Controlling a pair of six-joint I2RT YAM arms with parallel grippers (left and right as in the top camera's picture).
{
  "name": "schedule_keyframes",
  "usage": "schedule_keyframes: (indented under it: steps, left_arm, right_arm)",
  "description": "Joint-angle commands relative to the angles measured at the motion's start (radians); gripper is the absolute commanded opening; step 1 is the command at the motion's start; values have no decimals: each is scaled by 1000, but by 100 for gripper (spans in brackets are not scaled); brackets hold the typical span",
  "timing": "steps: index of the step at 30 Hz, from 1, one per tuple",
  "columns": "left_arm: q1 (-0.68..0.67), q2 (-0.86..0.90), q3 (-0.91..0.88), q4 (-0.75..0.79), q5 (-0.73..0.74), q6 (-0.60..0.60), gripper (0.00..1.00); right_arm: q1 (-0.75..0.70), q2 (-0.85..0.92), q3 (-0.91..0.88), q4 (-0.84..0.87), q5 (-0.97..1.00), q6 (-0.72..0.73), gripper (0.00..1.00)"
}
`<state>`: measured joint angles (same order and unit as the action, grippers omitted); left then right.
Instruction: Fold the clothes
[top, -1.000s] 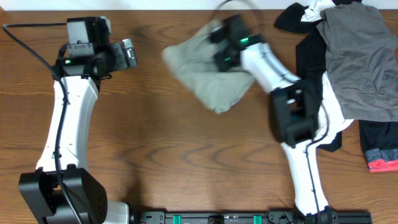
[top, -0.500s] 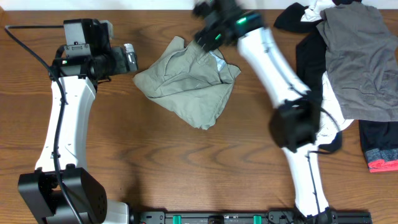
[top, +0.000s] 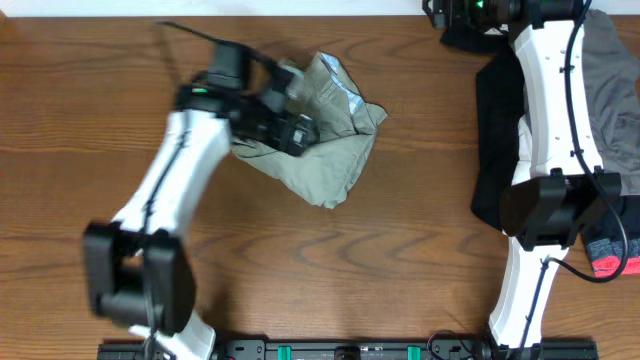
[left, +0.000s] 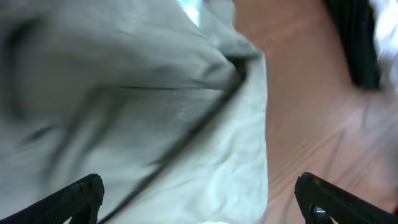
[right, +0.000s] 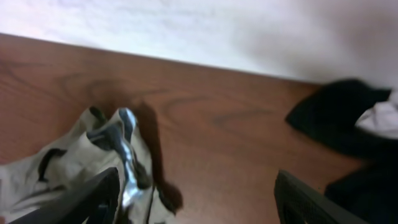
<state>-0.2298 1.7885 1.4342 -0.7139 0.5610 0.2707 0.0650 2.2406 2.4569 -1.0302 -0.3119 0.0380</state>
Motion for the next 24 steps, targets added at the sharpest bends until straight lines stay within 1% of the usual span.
schedule_keyframes:
  steps: [1,5,8,9,10,11,12,13,16,21,24]
  left_arm:
    - [-69,86,-10,19,-88,54,95]
    - [-113,156,-10,90,-102,53,85]
    - [-132,192,-10,139,-102,50,68]
    - [-137,202,-10,151,-102,50,59]
    - [-144,215,-10,163,-102,50,45]
    - [-149,226,-10,175,-103,50,24]
    - [-154,243,-10,192,-111,50,9]
    - [-161,262,-10,209,-129,44,6]
    - [-175,320,-10,271,-190,-14,6]
    - [-182,397,-10,372,-224,-84,6]
    - [-177,404,-10,412,-313,-136,6]
  right_arm:
    - [-6,11,-4,-8,-40,20,77]
    - [-6,11,-4,-11,-40,13,77]
    - [-6,11,-4,-11,-40,13,74]
    - [-6,11,-4,-11,-40,13,73]
    - [-6,11,-4,-11,-39,13,72]
    - [-6,11,-4,-11,-39,13,72]
    - [-6,11,-4,-10,-39,13,71]
    - [-6,11,-4,-10,-39,13,70]
    - [-6,11,-4,-10,-39,13,70]
    - [-6,11,-4,-11,-36,6,69]
    - [-6,11,-4,-14,-36,6,68]
